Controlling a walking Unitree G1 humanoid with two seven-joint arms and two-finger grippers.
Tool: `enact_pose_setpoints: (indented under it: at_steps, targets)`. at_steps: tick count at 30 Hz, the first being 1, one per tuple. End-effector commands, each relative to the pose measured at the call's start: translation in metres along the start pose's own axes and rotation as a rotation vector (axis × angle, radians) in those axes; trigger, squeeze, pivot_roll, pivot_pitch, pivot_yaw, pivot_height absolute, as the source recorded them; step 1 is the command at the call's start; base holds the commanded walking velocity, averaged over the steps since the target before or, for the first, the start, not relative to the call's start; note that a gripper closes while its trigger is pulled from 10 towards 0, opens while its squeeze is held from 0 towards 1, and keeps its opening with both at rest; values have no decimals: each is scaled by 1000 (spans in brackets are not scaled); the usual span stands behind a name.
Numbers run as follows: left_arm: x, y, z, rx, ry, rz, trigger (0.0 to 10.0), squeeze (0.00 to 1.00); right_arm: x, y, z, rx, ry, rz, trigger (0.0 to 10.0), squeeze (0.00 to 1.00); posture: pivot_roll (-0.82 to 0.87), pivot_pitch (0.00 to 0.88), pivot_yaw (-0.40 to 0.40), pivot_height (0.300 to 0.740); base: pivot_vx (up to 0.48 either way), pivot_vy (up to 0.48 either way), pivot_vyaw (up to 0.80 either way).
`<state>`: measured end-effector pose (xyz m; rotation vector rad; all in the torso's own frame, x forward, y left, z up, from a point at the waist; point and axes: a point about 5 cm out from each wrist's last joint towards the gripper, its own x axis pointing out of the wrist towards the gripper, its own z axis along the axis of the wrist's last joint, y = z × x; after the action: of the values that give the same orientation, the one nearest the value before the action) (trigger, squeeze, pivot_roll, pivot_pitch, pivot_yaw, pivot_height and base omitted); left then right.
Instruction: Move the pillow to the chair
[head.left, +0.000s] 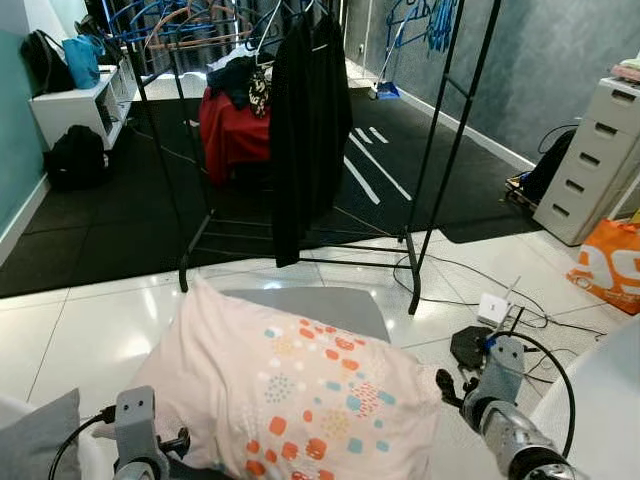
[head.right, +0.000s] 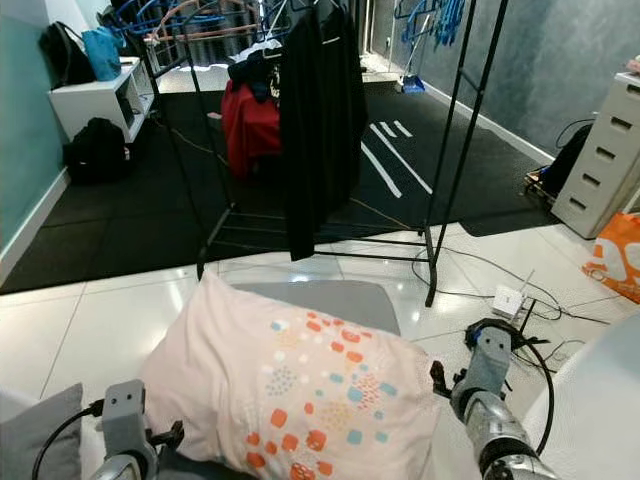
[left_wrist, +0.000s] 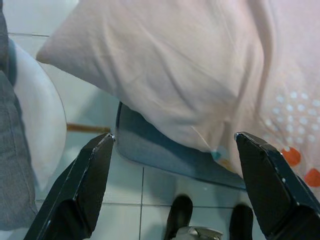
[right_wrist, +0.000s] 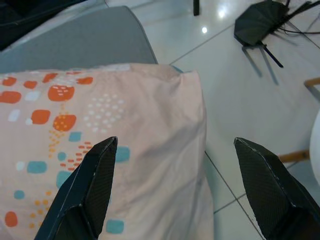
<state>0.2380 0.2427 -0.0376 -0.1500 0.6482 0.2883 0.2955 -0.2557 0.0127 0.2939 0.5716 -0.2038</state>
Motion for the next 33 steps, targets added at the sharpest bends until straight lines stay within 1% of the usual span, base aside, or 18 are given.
enact_pose_setpoints:
  at_steps: [1, 2, 3, 5, 6, 9, 11, 13, 14, 17, 21, 22, 23, 24, 26, 28, 31, 33]
  targets:
    - [0, 11, 12, 9, -62, 19, 10000, 0, -1, 0, -5, 18, 21, 21, 10000, 0, -58, 81, -23, 645, 0, 0, 0]
    - [0, 13, 17, 17, -85, 21, 10000, 0, 0, 1, -5, 7, 20, 30, 10000, 0, -57, 81, -22, 640, 0, 0, 0]
    - [0, 13, 17, 17, -85, 21, 10000, 0, 0, 1, -5, 7, 20, 30, 10000, 0, -57, 81, -22, 640, 0, 0, 0]
    - [0, 16, 24, 13, -129, 18, 10000, 0, 1, 7, -4, -12, 15, 53, 10000, 0, -56, 80, -21, 630, 0, 0, 0]
    - [0, 16, 24, 13, -129, 18, 10000, 0, 1, 7, -4, -12, 15, 53, 10000, 0, -56, 80, -21, 630, 0, 0, 0]
    - [0, 15, 37, 41, -210, -12, 10000, 0, 2, 17, -7, -61, 18, 98, 10000, 0, -55, 77, -20, 615, 0, 0, 0]
    - [0, 14, 39, 50, -223, -21, 10000, 0, 2, 19, -8, -66, 20, 107, 10000, 0, -55, 77, -20, 610, 0, 0, 0]
    - [-1, 10, 44, 56, -266, -46, 10000, 0, 1, 20, -15, -36, 38, 120, 10000, 0, -52, 73, -24, 600, 0, 0, 0]
    - [-1, 10, 44, 56, -266, -46, 10000, 0, 1, 20, -15, -36, 38, 120, 10000, 0, -52, 73, -24, 600, 0, 0, 0]
    - [-3, 8, 49, 68, -304, -64, 10000, 0, 0, 17, -16, 24, 38, 132, 10000, 0, -50, 72, -25, 585, 0, 0, 0]
    - [-4, 6, 49, 83, -318, -76, 10000, 0, 0, 15, -12, 85, 22, 130, 10000, 0, -56, 72, -24, 565, 0, 0, 0]
    - [-4, 6, 49, 83, -318, -76, 10000, 0, 0, 15, -12, 85, 22, 130, 10000, 0, -56, 72, -24, 565, 0, 0, 0]
    - [-4, 6, 50, 86, -321, -78, 10000, 0, 0, 15, -12, 110, 17, 130, 10000, 0, -55, 75, -25, 560, 0, 0, 0]
    - [-4, 6, 50, 86, -321, -78, 10000, 0, 0, 15, -12, 110, 17, 130, 10000, 0, -55, 75, -25, 560, 0, 0, 0]
    - [-4, 6, 51, 95, -324, -81, 10000, 0, 0, 13, -14, 205, 28, 103, 10000, 0, -50, 81, -22, 550, 0, 0, 0]
    - [-4, 6, 51, 103, -326, -83, 10000, 0, 0, 13, -18, 272, 44, 80, 10000, 0, -47, 83, -23, 540, 0, 0, 0]
    - [-4, 6, 52, 104, -329, -83, 10000, 0, 0, 15, -20, 268, 54, 79, 10000, 0, -39, 90, -22, 530, 0, 0, 0]
    - [-5, 6, 52, 105, -333, -84, 10000, 0, 1, 22, -20, 267, 53, 123, 10000, 0, -29, 96, -22, 520, 0, 0, 0]
